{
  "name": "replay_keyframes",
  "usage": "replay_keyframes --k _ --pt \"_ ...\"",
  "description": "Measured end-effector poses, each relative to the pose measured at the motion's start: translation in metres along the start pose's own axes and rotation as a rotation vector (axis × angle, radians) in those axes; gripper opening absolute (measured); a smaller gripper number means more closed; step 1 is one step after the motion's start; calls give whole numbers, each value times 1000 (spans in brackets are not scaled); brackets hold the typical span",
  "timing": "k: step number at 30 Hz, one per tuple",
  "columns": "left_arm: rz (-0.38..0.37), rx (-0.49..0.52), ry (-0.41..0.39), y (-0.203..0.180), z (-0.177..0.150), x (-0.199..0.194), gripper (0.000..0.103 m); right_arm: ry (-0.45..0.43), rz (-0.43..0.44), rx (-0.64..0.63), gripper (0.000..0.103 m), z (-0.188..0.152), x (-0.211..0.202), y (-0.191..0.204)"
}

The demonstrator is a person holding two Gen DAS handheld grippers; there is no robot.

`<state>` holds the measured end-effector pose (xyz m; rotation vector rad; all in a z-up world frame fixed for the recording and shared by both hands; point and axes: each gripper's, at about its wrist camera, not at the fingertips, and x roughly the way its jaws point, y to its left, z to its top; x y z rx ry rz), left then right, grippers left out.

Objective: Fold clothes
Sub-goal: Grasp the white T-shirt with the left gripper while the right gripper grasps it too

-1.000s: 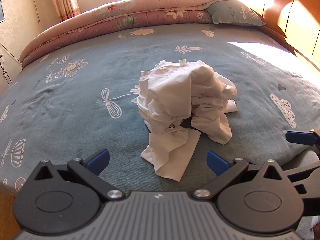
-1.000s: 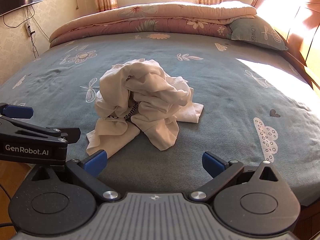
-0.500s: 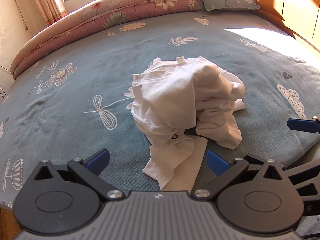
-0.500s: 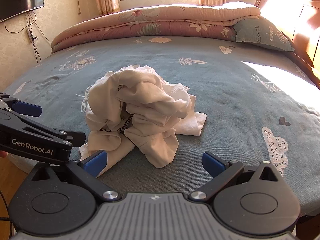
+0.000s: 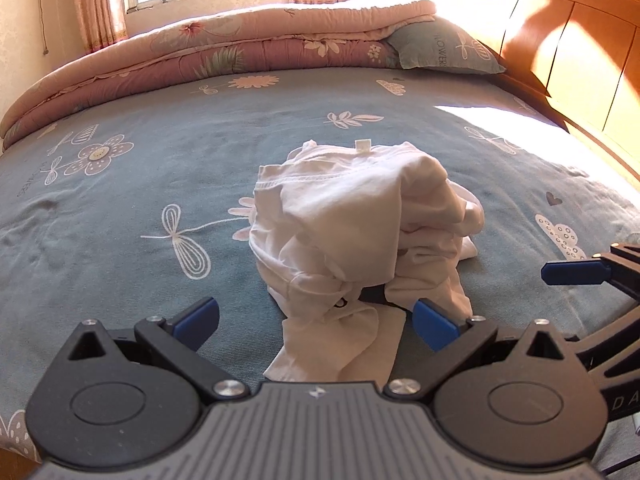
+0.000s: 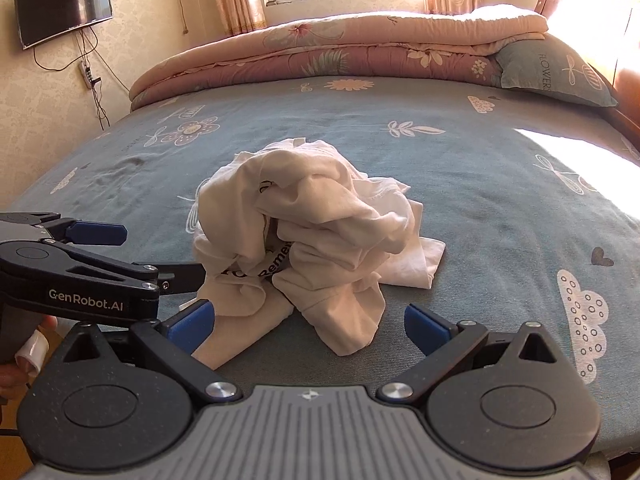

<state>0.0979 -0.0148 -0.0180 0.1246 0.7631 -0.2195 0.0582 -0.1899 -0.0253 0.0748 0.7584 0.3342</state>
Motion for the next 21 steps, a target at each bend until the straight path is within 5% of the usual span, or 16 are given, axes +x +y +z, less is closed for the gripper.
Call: replay_keyframes --k 7,12,21 --pt "12 45 64 12 -9 17 102 27 -73 -78 103 3 15 -14" --pt "36 54 31 27 -19 23 102 24 -104 -190 103 8 33 -21" --pt "-54 -41 28 53 -18 32 102 52 -141 -261 103 32 84 -4"
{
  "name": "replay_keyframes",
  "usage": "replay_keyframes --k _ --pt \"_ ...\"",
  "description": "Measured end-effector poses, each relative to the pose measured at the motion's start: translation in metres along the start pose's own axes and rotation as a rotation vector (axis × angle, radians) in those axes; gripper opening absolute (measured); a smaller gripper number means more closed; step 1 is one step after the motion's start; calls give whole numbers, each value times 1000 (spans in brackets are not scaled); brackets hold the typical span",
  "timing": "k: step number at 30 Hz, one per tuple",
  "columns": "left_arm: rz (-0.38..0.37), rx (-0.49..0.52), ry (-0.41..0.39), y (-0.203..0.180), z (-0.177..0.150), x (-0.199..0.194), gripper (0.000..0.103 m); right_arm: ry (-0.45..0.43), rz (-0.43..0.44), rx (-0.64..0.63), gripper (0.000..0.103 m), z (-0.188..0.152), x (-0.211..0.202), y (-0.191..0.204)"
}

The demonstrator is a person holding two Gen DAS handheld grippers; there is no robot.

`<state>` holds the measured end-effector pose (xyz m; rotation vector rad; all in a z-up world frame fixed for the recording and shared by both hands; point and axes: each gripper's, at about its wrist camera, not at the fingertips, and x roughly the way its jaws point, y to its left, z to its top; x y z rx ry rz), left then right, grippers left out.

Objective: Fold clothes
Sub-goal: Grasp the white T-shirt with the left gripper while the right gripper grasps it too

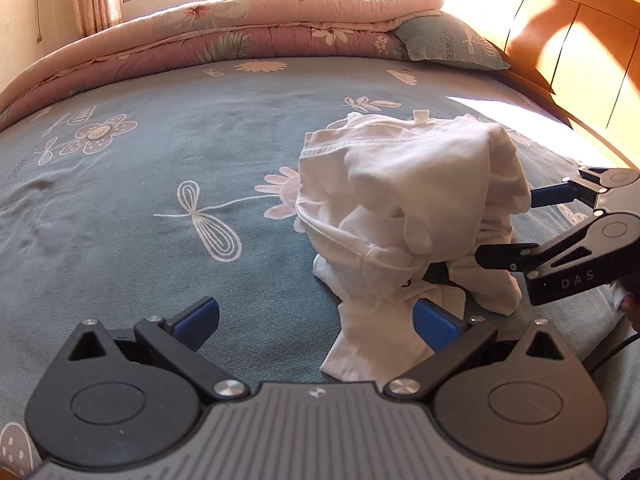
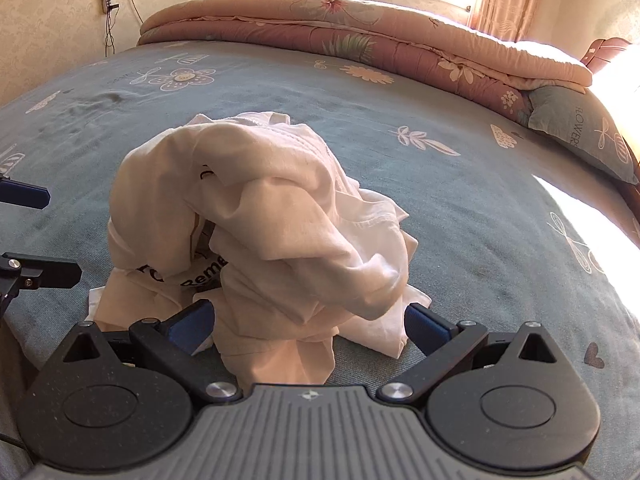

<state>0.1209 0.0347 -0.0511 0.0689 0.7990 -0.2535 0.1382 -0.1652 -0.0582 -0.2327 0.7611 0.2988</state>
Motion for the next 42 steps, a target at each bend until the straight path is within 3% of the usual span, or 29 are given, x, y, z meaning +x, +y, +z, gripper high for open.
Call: replay_keyframes --k 3,7,15,18,23,30,35,37,40,42 --pt "-5 4 23 2 2 6 102 -15 -64 7 103 6 8 -2" --pt "-20 21 27 0 5 10 102 -13 -143 73 103 4 6 -35" --pt "-127 33 -13 -8 16 8 96 70 -350 105 103 -22 5 -78" --pt "-189 23 -37 -12 23 3 91 56 -285 168 103 -37 -9 -85" --pt "-291 -67 -31 -7 35 6 79 23 -257 181 103 -57 -31 -73" --pt "-365 -257 -5 10 45 28 53 -4 -201 184 103 -62 -41 -60" --pt "-402 -379 37 22 46 63 48 -20 -166 173 103 -59 -45 -52" --pt "-431 -434 56 25 43 72 28 -28 -160 165 103 -57 -47 -49" --pt "-409 -411 27 25 43 64 8 -38 -164 150 103 -56 -52 -47" --pt "-376 -388 -1 29 45 55 5 -44 -164 143 103 -56 -54 -47"
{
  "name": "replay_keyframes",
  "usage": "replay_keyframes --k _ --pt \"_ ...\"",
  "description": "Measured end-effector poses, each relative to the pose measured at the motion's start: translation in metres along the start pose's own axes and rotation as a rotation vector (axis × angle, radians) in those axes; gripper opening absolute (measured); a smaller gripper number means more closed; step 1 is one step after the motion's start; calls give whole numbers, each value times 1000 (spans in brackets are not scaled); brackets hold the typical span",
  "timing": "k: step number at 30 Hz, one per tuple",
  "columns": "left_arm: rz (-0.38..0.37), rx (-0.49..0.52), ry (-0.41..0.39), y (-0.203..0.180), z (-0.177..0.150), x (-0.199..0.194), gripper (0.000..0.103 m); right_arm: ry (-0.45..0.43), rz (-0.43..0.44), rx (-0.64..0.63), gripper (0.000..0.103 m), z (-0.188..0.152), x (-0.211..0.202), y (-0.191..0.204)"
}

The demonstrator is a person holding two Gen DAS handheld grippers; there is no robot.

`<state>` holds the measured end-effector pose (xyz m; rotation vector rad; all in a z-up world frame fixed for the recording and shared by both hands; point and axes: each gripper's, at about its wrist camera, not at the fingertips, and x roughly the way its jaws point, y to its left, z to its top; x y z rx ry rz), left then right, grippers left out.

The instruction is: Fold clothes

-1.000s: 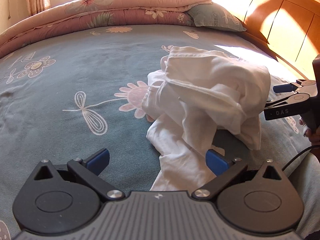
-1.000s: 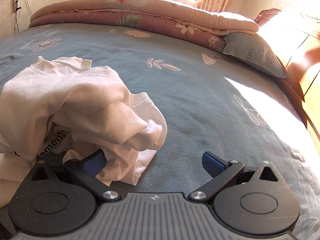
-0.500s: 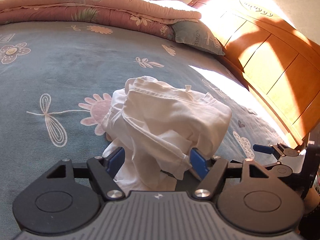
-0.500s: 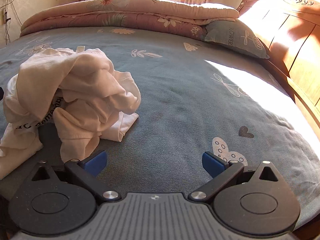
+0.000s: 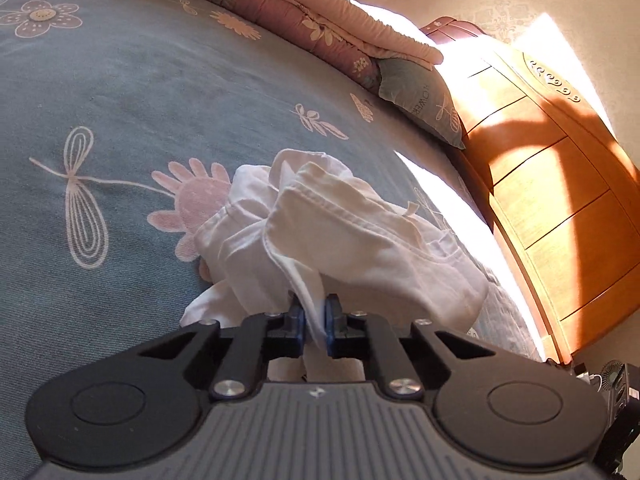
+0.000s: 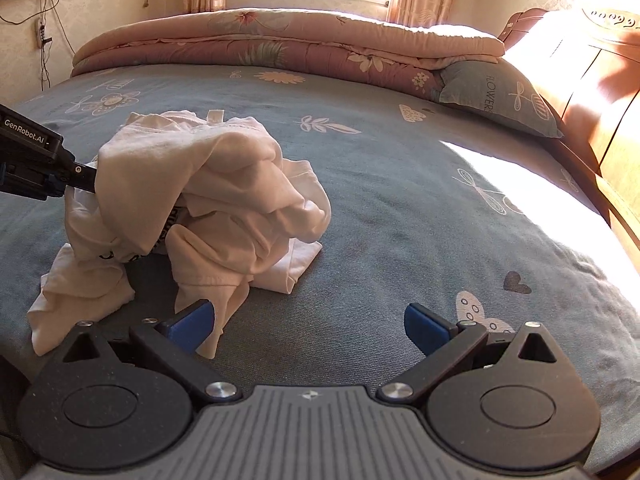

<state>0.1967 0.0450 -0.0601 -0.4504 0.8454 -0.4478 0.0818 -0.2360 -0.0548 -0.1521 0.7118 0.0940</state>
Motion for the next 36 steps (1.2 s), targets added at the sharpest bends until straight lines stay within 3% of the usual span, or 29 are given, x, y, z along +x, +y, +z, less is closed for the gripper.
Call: replay_keyframes --k 6,10,15,21,23,27,30,33,36 --pt "164 40 -75 30 16 -37 3 -18 53 -4 103 6 0 -1" --pt "262 19 -79 61 21 -50 2 -47 132 -7 103 15 -1 1" --pt "327 -20 -66 88 19 -54 3 -70 213 -20 102 33 3 2" --pt "408 -70 -51 118 17 -48 3 -66 292 -60 82 66 17 2" --pt "423 -96 -35 128 16 -46 3 -75 320 -76 74 76 21 4" --pt "432 -101 -17 136 10 -42 3 -74 381 -91 70 95 31 13" --pt "435 -87 -14 134 10 -42 3 -13 458 -68 64 99 45 21" --pt "439 -67 -8 133 10 -41 3 66 578 -166 61 82 38 47" --pt "445 -49 -2 131 10 -39 3 126 628 -354 61 51 19 76"
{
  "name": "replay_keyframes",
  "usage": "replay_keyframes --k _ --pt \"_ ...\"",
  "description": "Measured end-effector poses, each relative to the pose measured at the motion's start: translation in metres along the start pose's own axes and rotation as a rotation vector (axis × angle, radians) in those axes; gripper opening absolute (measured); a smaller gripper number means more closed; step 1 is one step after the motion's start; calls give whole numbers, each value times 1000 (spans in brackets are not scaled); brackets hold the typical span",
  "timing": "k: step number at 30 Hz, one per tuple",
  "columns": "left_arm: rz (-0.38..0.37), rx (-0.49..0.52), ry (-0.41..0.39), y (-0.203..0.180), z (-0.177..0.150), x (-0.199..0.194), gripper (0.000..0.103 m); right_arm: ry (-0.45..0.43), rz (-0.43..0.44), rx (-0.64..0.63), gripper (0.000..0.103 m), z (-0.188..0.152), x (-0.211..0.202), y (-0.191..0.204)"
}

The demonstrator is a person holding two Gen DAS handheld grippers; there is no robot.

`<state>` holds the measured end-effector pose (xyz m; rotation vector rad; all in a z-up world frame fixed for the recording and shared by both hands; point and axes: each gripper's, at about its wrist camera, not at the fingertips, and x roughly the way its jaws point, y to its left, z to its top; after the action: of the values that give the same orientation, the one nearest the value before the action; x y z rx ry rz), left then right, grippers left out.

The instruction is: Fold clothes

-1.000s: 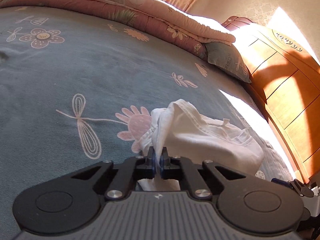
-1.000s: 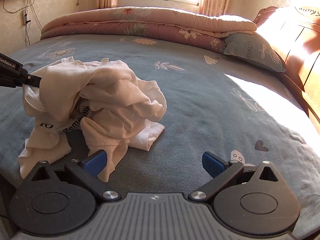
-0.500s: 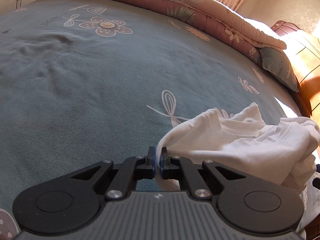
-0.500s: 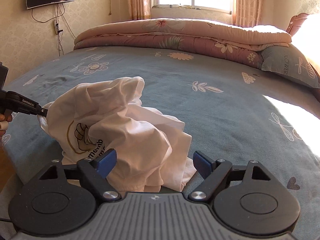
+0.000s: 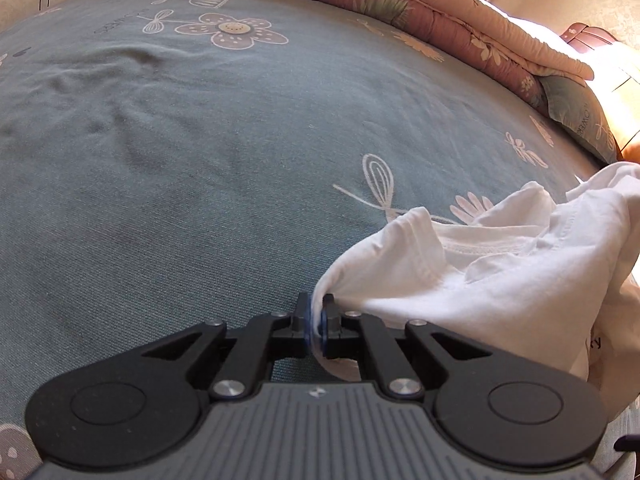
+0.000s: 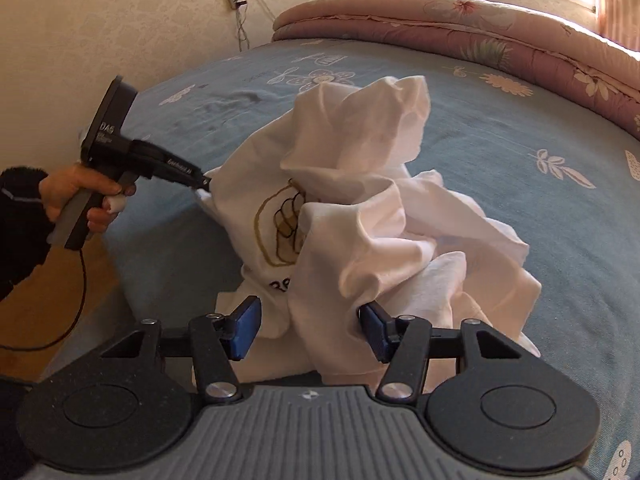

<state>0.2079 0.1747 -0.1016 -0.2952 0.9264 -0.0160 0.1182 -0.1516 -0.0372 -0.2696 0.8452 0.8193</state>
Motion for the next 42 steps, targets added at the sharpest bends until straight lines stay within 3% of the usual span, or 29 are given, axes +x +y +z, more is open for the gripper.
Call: replay_keyframes --k 3,6,13,19,25,27,28,29,35,42 --pt "5 15 -1 -3 0 0 3 81 3 -92 62 -17 3 23" --pt "4 18 -2 -2 -1 0 4 70 -19 -46 62 -20 -10 16" --pt "-3 25 -4 -1 -3 3 4 -96 -104 17 61 20 -51 -23" --pt "-13 30 -1 1 -4 3 4 -153 -121 -45 57 66 -18 -45" --pt "-14 46 4 1 -3 4 4 -150 -30 -89 58 94 28 -57" --pt "-12 52 5 0 -3 4 4 -120 -37 -87 50 96 37 -55" --pt "-10 59 3 -1 -3 3 4 -112 -64 -90 23 96 39 -55" --pt "-6 66 -2 -2 -3 3 4 -105 -98 -94 17 94 40 -54" --pt "8 126 -92 -20 12 -10 3 -152 -251 -16 15 86 12 -78" --pt "-2 249 -206 -62 67 -21 3 -126 -440 26 15 84 -28 -125"
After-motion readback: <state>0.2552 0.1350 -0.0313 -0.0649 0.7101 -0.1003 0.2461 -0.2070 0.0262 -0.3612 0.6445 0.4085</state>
